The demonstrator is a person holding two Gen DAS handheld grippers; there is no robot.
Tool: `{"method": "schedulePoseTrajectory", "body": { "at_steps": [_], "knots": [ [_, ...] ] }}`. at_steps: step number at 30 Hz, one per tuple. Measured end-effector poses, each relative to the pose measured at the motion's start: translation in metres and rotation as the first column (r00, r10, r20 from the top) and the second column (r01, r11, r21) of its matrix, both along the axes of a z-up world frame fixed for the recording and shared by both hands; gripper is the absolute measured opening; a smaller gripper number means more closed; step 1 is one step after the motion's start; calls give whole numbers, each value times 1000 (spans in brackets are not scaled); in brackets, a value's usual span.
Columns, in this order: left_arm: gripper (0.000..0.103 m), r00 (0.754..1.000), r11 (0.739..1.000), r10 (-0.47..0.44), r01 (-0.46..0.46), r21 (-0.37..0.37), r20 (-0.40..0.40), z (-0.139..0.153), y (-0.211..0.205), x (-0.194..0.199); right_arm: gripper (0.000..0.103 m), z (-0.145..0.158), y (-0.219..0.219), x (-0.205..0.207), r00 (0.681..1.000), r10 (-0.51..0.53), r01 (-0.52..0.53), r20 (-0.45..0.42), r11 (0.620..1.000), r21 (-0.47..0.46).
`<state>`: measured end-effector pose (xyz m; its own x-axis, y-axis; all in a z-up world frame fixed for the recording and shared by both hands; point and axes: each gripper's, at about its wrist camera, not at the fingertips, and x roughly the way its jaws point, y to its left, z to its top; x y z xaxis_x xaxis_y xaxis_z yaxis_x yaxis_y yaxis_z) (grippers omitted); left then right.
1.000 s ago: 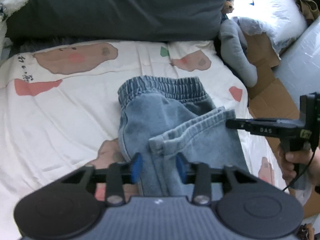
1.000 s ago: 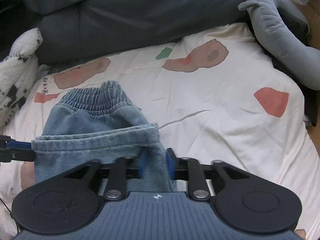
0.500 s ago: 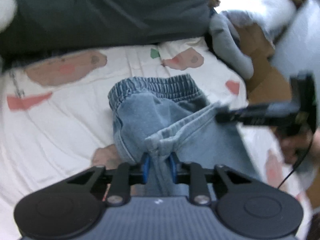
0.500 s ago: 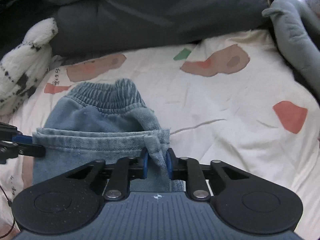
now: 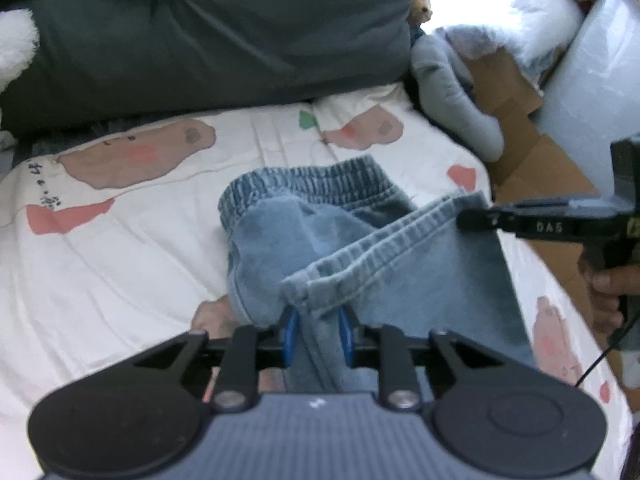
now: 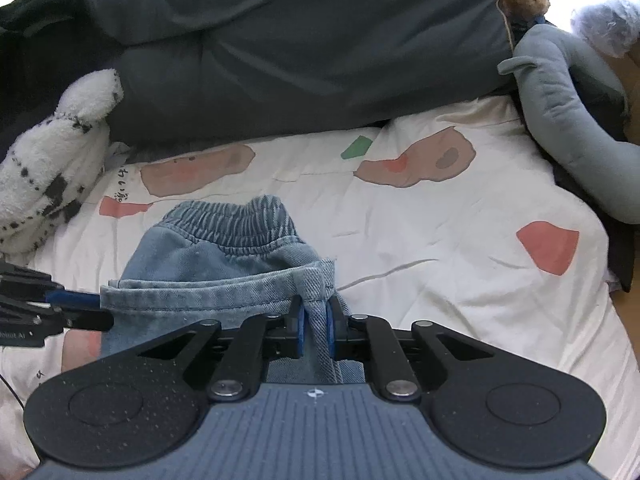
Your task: Fold clothes
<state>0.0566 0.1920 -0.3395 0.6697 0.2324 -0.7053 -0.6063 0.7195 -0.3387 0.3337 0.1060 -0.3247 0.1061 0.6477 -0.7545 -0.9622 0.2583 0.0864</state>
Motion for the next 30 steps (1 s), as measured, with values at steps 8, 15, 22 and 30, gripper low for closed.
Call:
{"method": "schedulePoseTrajectory", "body": {
  "at_steps": [8,15,22,30],
  "knots": [
    [40,1000,999,4,-3,-44,15,-12,7,8,10,-1,-2,0,1000,-26,26,-2,1000,-4],
    [18,999,999,36,-35,-24,25,-9,4,11,10,-7,2,4,998,-55,55,-23,998,-6],
    [10,994,998,40,-44,39,101,24,2,2,9,18,-1,-1,997,-74,74,-4,996,46],
    [10,991,999,26,-31,38,131,34,35,27,9,38,10,5,987,-148,142,68,987,78]
  ]
}}
